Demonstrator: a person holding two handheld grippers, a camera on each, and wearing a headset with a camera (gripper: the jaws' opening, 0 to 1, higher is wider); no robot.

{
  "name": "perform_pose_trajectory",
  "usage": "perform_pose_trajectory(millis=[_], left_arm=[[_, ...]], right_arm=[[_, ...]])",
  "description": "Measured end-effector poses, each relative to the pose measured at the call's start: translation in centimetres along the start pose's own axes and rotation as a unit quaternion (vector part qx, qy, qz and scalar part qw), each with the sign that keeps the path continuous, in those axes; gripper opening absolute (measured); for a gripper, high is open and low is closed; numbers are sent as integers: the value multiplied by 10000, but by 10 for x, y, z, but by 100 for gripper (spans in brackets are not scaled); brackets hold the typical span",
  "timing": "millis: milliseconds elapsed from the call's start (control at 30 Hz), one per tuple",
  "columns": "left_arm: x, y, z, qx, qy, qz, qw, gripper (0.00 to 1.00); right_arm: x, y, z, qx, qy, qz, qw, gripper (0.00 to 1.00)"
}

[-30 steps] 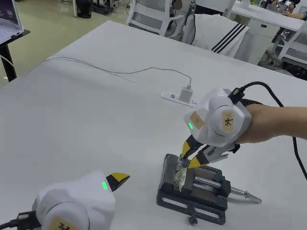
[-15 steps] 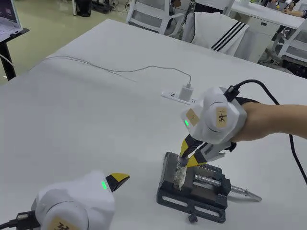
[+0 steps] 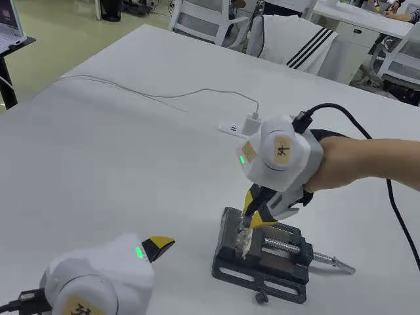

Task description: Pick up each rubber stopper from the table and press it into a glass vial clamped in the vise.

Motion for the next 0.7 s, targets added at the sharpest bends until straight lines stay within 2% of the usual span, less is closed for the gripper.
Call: perform_pose_trajectory(millis=[233, 433, 533, 700], left_arm=[[1, 0, -1, 21, 10, 26, 10000, 89], [2, 0, -2, 29, 4, 55, 10000, 89], [3, 1, -2, 39, 1, 67, 10000, 89], [2, 1, -3, 32, -3, 52, 10000, 89]], right_arm=[[0, 1, -2, 451, -73, -71, 9989, 4], [0, 0, -2, 886, -77, -99, 9960, 4], [1, -1, -2, 883, -52, -89, 9960, 5], [1, -4, 1, 638, 80, 59, 9979, 6]])
Point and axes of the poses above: the centre of the closed fingertips' face, and the gripper's own axes: x roughly forward along the fingers, y roughly to its right, z roughly out of its underside, the point moved 9 cm from there along -x, roughly backward along the fingers, and after that the axes turned 12 degrees about -y, right-handed, at the moved point
